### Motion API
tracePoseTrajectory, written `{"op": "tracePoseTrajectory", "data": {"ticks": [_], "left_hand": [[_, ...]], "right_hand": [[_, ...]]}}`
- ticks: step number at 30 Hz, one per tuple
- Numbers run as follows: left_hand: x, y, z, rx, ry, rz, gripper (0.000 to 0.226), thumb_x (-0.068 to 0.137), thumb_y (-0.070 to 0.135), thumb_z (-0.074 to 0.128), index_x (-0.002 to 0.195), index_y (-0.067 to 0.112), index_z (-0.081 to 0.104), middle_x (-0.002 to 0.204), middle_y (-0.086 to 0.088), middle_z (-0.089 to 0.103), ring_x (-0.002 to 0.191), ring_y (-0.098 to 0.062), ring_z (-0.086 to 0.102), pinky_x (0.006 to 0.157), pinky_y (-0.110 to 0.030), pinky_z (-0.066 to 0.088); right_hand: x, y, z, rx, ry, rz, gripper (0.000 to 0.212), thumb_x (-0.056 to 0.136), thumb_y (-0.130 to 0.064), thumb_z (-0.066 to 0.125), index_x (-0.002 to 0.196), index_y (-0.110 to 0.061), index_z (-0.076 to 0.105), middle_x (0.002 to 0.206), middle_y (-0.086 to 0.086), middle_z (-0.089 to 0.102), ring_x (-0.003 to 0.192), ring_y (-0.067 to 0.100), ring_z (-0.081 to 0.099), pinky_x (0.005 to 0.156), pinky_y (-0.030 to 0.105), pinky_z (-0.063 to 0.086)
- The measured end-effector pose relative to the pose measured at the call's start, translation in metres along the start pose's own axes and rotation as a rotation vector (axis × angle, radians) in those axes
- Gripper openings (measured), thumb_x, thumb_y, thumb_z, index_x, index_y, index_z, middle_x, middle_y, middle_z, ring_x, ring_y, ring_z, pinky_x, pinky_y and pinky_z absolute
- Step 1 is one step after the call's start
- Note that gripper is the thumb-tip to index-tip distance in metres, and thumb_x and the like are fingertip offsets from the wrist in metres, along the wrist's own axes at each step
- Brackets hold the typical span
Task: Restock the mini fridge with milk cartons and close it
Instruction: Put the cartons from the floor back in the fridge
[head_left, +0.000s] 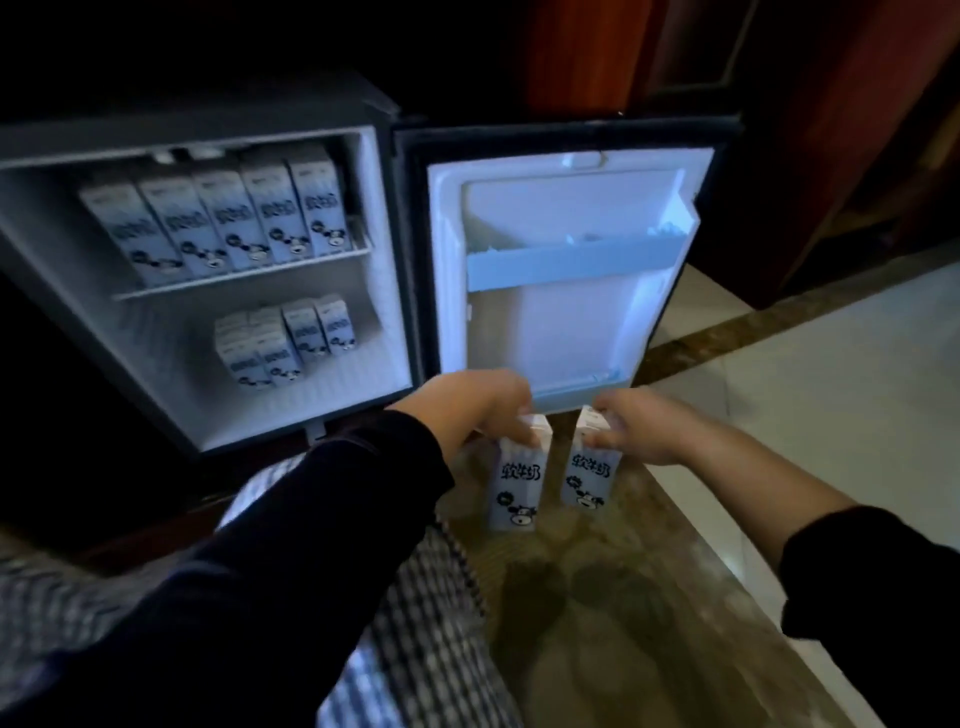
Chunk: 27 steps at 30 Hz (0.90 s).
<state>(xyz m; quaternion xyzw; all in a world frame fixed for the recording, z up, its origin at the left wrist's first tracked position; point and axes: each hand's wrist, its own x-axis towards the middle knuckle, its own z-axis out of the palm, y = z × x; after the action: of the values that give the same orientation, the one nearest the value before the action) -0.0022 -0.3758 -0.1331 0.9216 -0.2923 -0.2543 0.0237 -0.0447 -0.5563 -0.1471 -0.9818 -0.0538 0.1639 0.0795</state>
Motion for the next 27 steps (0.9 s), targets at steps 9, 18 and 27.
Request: {"op": "tracePoseTrajectory", "data": {"ticks": [9, 18, 27], "left_hand": [[-0.087, -0.092, -0.047, 0.024, 0.195, -0.091, 0.043, 0.094, 0.04, 0.05, 0.115, 0.003, 0.055, 0.121, -0.012, 0.055, 0.108, -0.029, 0.051, 0.078, -0.03, 0.034], [-0.148, -0.174, -0.033, -0.07, 0.382, -0.315, 0.04, 0.093, 0.041, 0.051, 0.112, 0.006, 0.053, 0.112, -0.011, 0.058, 0.084, -0.019, 0.048, 0.073, -0.027, 0.036], [-0.155, -0.241, -0.012, -0.224, 0.531, -0.506, 0.039, 0.092, 0.04, 0.052, 0.11, 0.006, 0.054, 0.109, -0.011, 0.062, 0.099, -0.026, 0.06, 0.076, -0.03, 0.045]], "right_hand": [[0.039, -0.105, -0.064, -0.059, 0.101, -0.225, 0.032, 0.091, -0.035, 0.058, 0.11, -0.01, 0.053, 0.105, 0.013, 0.06, 0.1, 0.03, 0.056, 0.074, 0.032, 0.039], [0.083, -0.214, -0.076, -0.072, 0.137, -0.339, 0.032, 0.092, -0.041, 0.055, 0.107, -0.013, 0.048, 0.093, 0.005, 0.049, 0.079, 0.023, 0.047, 0.061, 0.031, 0.034], [0.14, -0.275, -0.063, -0.011, 0.142, -0.374, 0.034, 0.093, -0.035, 0.055, 0.116, -0.011, 0.048, 0.113, 0.009, 0.058, 0.089, 0.023, 0.053, 0.071, 0.03, 0.039]]}}
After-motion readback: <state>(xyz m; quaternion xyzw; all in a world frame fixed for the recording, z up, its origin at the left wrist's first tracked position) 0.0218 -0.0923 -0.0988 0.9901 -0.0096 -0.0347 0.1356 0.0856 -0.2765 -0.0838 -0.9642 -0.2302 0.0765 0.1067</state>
